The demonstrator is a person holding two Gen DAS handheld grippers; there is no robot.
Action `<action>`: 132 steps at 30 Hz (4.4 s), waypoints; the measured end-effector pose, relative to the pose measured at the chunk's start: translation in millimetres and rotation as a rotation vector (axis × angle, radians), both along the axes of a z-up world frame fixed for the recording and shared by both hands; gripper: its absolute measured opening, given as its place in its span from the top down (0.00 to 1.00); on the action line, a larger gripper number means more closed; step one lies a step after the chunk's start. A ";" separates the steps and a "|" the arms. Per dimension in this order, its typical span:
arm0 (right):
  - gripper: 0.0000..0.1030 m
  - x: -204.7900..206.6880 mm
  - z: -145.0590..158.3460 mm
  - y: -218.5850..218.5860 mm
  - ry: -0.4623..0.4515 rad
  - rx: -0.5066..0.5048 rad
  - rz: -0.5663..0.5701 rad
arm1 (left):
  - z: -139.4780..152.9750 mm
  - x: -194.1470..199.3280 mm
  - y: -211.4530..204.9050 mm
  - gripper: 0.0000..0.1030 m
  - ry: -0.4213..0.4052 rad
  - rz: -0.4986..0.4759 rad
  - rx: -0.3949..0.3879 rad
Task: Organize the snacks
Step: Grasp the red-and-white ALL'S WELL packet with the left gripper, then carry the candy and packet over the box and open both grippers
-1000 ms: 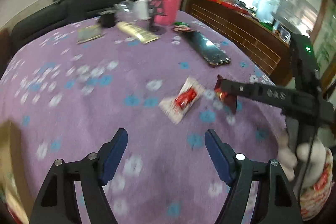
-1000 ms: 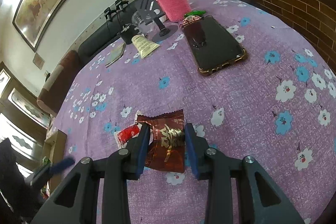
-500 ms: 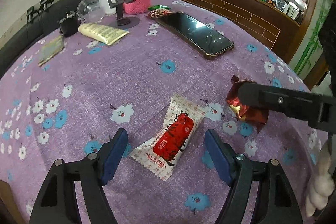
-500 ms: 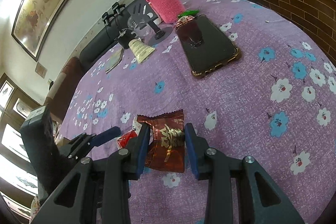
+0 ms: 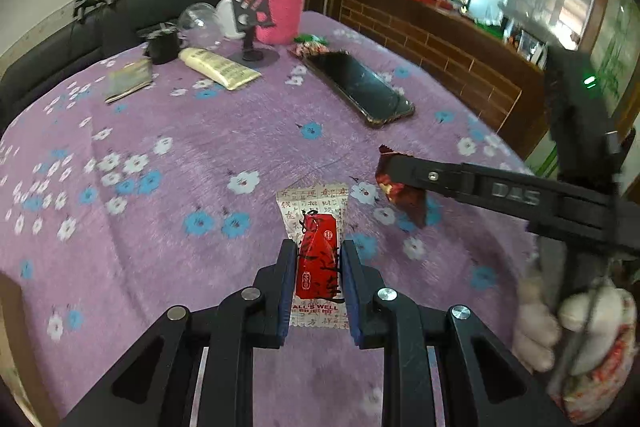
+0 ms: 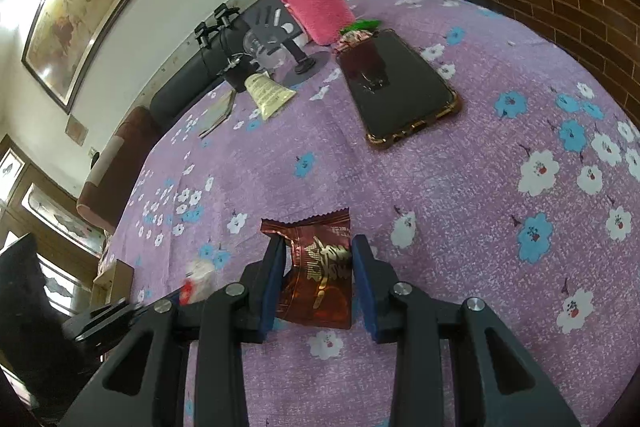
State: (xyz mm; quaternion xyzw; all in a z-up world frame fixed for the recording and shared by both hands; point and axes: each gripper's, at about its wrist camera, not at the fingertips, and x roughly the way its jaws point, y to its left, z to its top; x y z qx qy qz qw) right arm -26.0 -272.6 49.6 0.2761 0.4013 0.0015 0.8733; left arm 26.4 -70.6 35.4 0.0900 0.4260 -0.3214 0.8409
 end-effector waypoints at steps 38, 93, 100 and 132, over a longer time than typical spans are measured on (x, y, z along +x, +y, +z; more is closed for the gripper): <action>0.68 -14.0 71.3 128.6 -0.117 -0.234 0.249 | 34.1 -129.6 347.5 0.78 -0.078 0.712 -0.315; 0.68 50.1 15.9 425.4 0.028 -0.287 0.715 | -0.2 -56.6 374.7 0.78 -0.035 0.766 -0.074; 0.68 53.7 11.4 427.1 0.042 -0.276 0.716 | -4.5 -50.4 375.9 0.78 -0.023 0.772 -0.072; 0.61 23.2 39.5 413.5 -0.025 -0.249 0.710 | 12.0 -74.1 379.5 0.32 -0.056 0.820 -0.087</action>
